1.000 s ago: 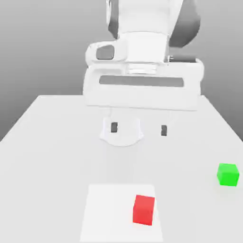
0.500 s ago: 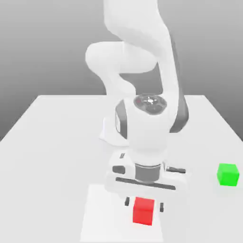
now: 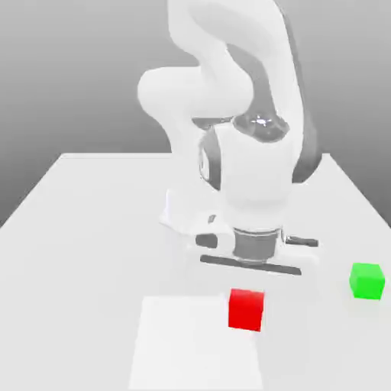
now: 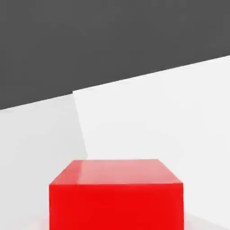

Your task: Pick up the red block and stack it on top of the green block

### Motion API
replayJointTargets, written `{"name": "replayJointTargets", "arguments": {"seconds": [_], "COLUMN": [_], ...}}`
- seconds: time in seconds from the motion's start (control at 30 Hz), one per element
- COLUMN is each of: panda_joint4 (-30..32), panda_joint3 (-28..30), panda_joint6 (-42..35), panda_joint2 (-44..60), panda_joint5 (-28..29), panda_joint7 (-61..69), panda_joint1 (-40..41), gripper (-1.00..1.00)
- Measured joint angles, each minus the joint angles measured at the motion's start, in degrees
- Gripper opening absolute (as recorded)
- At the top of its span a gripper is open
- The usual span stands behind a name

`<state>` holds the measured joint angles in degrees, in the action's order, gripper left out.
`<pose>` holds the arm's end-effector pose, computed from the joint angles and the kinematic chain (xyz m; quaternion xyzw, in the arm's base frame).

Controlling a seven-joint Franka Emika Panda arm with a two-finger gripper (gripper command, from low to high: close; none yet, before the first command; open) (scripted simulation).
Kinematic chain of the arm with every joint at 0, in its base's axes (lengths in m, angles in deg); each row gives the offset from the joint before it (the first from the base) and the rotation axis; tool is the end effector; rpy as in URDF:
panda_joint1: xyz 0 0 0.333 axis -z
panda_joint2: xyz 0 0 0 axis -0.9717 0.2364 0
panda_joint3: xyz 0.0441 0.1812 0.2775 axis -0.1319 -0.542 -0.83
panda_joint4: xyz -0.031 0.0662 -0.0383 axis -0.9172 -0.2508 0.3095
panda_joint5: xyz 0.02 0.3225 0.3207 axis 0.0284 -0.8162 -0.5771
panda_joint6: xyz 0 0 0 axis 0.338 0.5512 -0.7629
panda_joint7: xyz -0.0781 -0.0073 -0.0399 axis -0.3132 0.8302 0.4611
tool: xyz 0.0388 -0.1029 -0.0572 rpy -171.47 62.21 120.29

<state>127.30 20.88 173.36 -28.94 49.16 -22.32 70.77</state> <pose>0.4342 0.1485 0.1619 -0.8802 0.4746 0.0002 0.0015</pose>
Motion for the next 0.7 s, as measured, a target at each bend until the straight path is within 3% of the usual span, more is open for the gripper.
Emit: {"name": "replayJointTargets", "arguments": {"seconds": [0.4, 0.57, 0.6, 0.7], "panda_joint4": [-0.6, -1.2, -1.3, -1.3], "panda_joint3": [-10.5, -7.1, -5.9, -5.9], "panda_joint6": [-4.5, 2.6, 4.3, 4.3], "panda_joint2": [-3.9, 4.3, 6.3, 6.3], "panda_joint5": [-1.6, 6.4, 8.3, 8.3], "panda_joint7": [-28.8, -36.8, -38.2, -38.2], "panda_joint1": [-22.6, -24.9, -25.7, -25.7], "gripper": [-1.0, -1.0, 1.0, 1.0]}}
